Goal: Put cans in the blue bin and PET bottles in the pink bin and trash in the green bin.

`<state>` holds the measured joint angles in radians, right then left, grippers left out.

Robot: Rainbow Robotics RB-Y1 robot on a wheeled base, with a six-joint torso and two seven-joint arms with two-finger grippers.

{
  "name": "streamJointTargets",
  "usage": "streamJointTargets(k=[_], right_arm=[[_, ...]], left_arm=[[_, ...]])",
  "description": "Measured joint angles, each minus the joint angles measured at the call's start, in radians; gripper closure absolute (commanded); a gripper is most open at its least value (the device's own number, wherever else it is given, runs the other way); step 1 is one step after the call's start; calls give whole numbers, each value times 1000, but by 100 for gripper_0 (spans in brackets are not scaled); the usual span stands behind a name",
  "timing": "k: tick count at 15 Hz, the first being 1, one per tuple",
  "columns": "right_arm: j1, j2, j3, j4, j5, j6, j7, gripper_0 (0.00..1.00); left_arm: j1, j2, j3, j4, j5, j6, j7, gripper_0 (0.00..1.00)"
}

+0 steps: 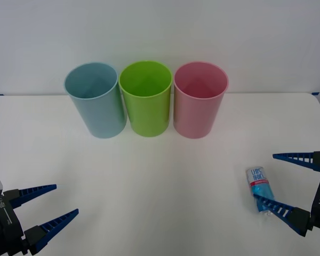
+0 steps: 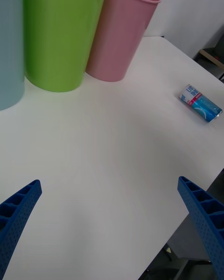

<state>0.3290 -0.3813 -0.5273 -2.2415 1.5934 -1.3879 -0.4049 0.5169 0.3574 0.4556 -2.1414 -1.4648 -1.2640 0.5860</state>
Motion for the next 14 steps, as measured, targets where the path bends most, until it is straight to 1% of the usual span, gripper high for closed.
streamJointTargets(k=[3,6,9,14], right_arm=[[46,-8,-65,-54,12,2,-109,0],[105,-8,-112,-122,78,48,-233,0],[142,-8,-112,-151,175,105,-335,0],[159,-1,-80,-154,289,123,-497,0]], left_arm=[[0,0,0,0,0,0,0,0],[0,0,0,0,0,0,0,0],[0,0,0,0,0,0,0,0],[0,0,0,0,0,0,0,0]])
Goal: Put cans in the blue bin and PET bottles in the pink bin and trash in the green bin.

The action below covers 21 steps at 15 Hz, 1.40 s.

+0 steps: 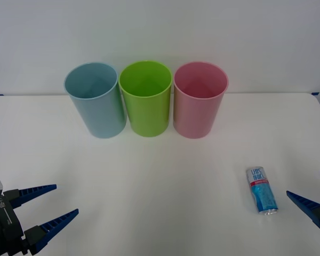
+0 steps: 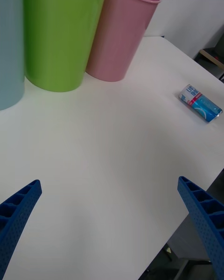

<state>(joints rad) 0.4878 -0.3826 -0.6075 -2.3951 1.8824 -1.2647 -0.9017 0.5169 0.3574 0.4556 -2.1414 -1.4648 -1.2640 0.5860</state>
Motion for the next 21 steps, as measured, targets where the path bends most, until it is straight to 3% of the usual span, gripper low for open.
streamJointTargets(k=[5,11,21], right_arm=[[-10,73,38,0,116,7,-43,0],[-18,112,91,6,274,17,-77,0],[-84,123,212,97,439,48,-143,0]], left_arm=[[0,0,0,0,0,0,0,0],[0,0,0,0,0,0,0,0],[0,0,0,0,0,0,0,0]])
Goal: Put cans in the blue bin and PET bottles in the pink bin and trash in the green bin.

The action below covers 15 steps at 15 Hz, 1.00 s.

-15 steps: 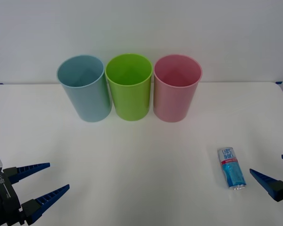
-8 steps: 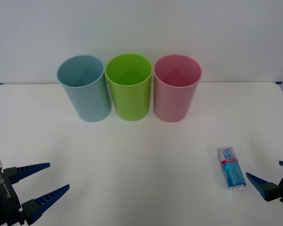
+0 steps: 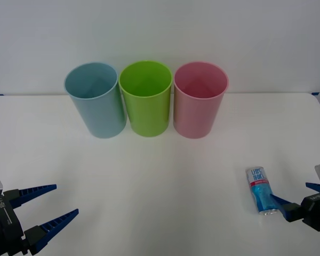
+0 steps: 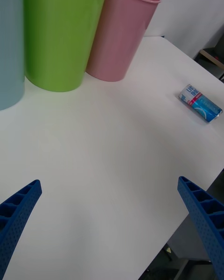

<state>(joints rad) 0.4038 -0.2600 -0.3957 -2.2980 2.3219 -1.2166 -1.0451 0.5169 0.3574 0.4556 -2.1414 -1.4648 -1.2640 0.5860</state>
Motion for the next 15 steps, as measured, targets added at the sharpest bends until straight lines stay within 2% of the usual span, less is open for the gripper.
streamJointTargets(k=[9,15], right_arm=[[-113,66,81,141,166,0,-2,0],[-148,119,118,180,271,0,-9,0]], left_arm=[[0,0,0,0,0,0,0,0],[0,0,0,0,0,0,0,0]])
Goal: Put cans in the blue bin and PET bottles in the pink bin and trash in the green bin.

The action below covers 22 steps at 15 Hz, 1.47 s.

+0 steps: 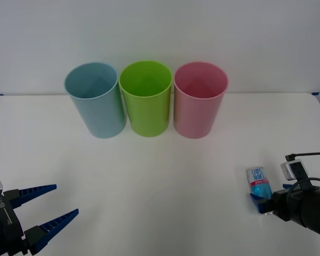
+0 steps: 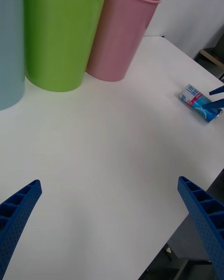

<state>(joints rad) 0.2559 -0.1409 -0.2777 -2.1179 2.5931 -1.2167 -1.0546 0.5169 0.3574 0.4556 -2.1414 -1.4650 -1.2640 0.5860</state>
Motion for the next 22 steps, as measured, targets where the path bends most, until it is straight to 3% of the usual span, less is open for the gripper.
streamJointTargets(k=[17,18,19,20,21,22], right_arm=[[-92,17,46,170,74,34,-11,0],[-94,17,47,170,81,35,-8,7],[-95,17,49,170,93,35,-4,42],[-95,17,52,170,106,36,0,92],[-94,16,55,171,113,39,2,100],[-95,16,57,178,114,46,3,100]], left_arm=[[0,0,0,0,0,0,0,0],[0,0,0,0,0,0,0,0],[0,0,0,0,0,0,0,0],[0,0,0,0,0,0,0,0],[0,0,0,0,0,0,0,0],[0,0,0,0,0,0,0,0]])
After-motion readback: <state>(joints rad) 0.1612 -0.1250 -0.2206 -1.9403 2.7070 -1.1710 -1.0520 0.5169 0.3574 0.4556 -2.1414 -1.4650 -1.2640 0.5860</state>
